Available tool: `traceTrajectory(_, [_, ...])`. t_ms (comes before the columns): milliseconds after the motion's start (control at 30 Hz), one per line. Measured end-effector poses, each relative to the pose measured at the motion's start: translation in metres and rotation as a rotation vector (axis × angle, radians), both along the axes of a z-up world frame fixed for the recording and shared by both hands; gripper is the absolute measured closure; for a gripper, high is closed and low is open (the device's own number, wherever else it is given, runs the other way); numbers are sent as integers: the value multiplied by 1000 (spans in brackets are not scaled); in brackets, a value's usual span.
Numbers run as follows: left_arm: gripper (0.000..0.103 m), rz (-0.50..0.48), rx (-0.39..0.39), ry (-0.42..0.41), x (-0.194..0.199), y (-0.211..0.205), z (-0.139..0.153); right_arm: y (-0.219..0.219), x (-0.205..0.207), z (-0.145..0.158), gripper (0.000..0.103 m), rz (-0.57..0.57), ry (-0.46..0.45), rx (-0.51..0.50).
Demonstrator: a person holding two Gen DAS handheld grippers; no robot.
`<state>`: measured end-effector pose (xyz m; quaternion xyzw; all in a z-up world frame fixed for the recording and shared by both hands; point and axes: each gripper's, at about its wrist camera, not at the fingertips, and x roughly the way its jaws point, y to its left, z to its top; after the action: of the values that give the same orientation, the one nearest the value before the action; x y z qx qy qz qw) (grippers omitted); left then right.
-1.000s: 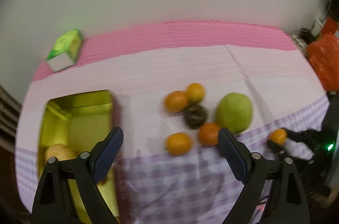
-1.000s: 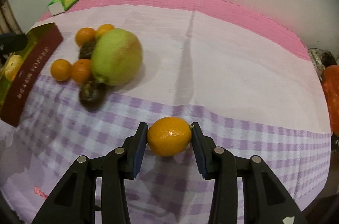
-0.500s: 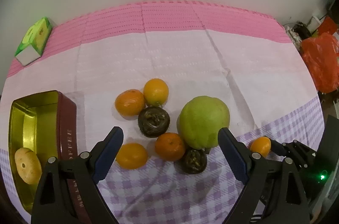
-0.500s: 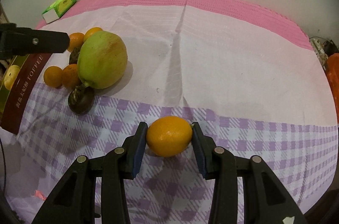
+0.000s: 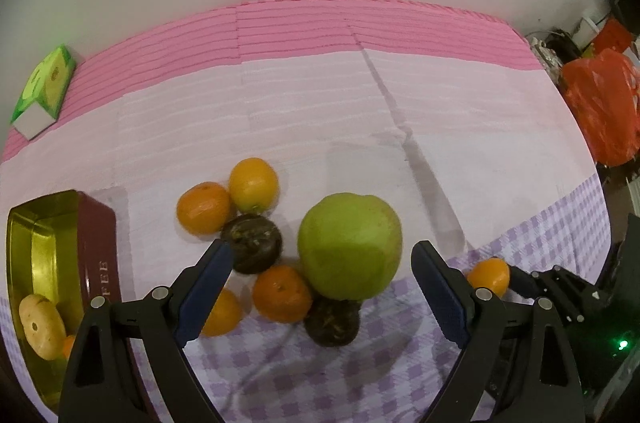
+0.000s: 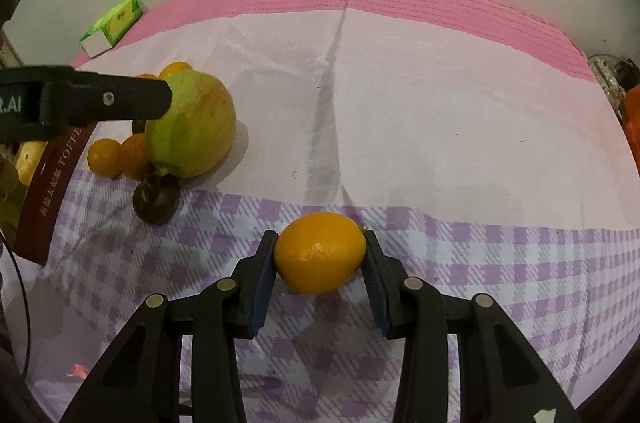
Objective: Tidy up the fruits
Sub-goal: 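Reach the left gripper to the green pomelo and grasp it while the right holds the orange, then lift the green pomelo with the left gripper over the tin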
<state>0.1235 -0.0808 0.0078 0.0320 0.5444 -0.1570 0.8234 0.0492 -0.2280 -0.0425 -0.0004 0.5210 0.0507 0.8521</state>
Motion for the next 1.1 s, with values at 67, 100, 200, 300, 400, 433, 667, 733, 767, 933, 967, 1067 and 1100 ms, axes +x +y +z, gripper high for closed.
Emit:
traceTrajectory(67, [12,-7,11,4,2,-5,-3,-5,1,2,65,-12,-3,-1])
traceTrajectory(100, [12,-5,16,7,3,-6,-4,-10,0,4,65,-24,-6,6])
traceTrajectory(200, [14,1,15,25,7,-9,-9,-21,1,7,65,-52,-7,26])
traceTrajectory(300, [14,-4,27,35,9,-13,-12,-28,2,8,65,-75,-8,36])
traceTrajectory(400, [16,0,38,48,12,-16,-16,-31,1,8,65,-83,-8,50])
traceTrajectory(433, [17,2,45,51,13,-18,-18,-31,1,9,65,-81,-10,50])
traceTrajectory(667, [29,9,43,81,17,-23,-32,-32,0,8,65,-76,-10,54])
traceTrajectory(733, [35,6,23,88,17,-24,-34,-29,2,8,65,-79,-11,55])
traceTrajectory(767, [35,5,28,86,17,-25,-34,-29,1,8,65,-80,-11,55])
traceTrajectory(933, [36,2,20,87,15,-21,-34,-28,2,8,65,-81,-10,53])
traceTrajectory(967, [36,3,16,88,14,-19,-32,-28,2,8,65,-80,-12,52])
traceTrajectory(1067, [36,-4,7,77,8,-15,-24,-28,2,8,65,-79,-15,47])
traceTrajectory(1100, [36,-6,2,71,6,-14,-20,-28,2,8,65,-78,-15,45])
